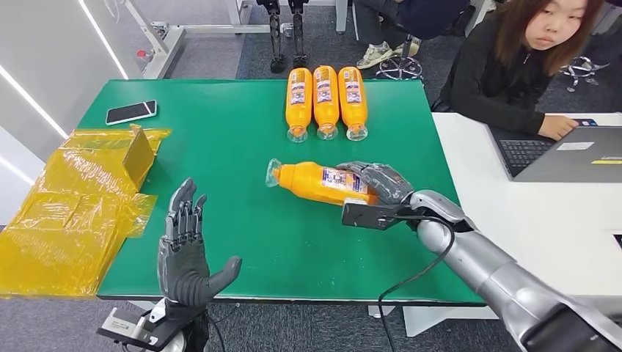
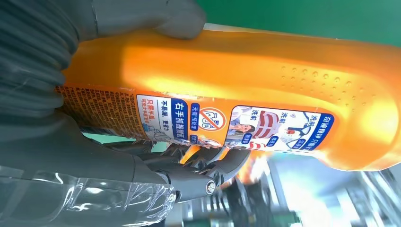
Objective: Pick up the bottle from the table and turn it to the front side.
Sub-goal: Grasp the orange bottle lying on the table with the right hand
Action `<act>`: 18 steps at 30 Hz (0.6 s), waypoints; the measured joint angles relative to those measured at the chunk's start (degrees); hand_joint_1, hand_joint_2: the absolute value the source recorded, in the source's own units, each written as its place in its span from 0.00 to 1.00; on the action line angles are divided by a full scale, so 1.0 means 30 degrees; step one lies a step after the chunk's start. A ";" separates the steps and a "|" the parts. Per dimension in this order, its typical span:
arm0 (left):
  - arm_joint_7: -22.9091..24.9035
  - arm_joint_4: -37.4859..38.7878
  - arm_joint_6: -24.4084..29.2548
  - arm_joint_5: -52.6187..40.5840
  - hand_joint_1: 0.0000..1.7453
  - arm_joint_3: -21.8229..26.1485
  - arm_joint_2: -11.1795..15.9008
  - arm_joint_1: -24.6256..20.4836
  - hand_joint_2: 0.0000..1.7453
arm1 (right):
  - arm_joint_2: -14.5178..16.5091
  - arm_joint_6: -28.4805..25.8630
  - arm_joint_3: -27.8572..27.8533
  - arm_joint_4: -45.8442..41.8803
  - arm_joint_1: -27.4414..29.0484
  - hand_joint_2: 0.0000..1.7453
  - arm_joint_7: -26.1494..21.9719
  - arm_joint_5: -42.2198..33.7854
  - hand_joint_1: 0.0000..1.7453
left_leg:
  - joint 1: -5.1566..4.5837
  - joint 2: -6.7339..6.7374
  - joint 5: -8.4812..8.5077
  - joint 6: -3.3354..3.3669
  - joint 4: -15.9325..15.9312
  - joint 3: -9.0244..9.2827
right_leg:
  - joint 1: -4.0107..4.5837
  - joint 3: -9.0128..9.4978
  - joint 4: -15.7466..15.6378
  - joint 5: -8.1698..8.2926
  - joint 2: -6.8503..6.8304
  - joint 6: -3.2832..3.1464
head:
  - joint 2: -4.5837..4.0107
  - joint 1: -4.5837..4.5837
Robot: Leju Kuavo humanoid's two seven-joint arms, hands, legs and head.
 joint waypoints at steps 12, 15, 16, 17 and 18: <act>-0.0004 -0.0007 -0.0029 -0.0231 0.00 0.0495 -0.0178 0.0062 1.00 | -0.0016 -0.0502 -0.2136 -0.2633 0.1744 1.00 -0.0046 0.0519 1.00 | -0.0002 0.0003 0.0001 0.0001 0.0003 -0.0011 | -0.0002 -0.0009 0.0000 0.0002 0.0001 0.0000 | 0.0000 -0.0004; -0.0002 -0.0016 -0.0044 -0.0335 0.00 0.0605 -0.0304 0.0081 1.00 | -0.0011 -0.0849 -0.2585 -0.3010 0.2223 1.00 -0.0350 0.0787 1.00 | -0.0001 -0.0009 0.0000 0.0001 0.0002 -0.0014 | -0.0001 -0.0008 -0.0001 0.0000 -0.0006 0.0000 | 0.0000 -0.0004; -0.0002 -0.0027 -0.0046 -0.0361 0.00 0.0636 -0.0350 0.0087 1.00 | -0.0009 -0.1079 -0.2801 -0.3213 0.2516 1.00 -0.0498 0.0906 1.00 | -0.0001 -0.0013 0.0000 0.0001 0.0001 -0.0015 | -0.0001 -0.0009 -0.0002 -0.0001 -0.0009 0.0001 | 0.0000 -0.0005; -0.0002 -0.0042 -0.0046 -0.0375 0.00 0.0656 -0.0394 0.0091 1.00 | -0.0009 -0.1352 -0.3031 -0.3472 0.2893 1.00 -0.0651 0.1017 1.00 | -0.0001 -0.0018 -0.0001 0.0001 0.0001 -0.0016 | 0.0000 -0.0009 -0.0003 -0.0003 -0.0012 0.0003 | 0.0000 -0.0005; -0.0004 -0.0056 -0.0046 -0.0384 0.00 0.0665 -0.0437 0.0092 1.00 | -0.0007 -0.1638 -0.3253 -0.3783 0.3362 1.00 -0.0793 0.1115 1.00 | 0.0000 -0.0024 -0.0002 0.0001 -0.0001 -0.0017 | 0.0000 -0.0009 -0.0005 -0.0008 -0.0019 0.0005 | 0.0000 -0.0005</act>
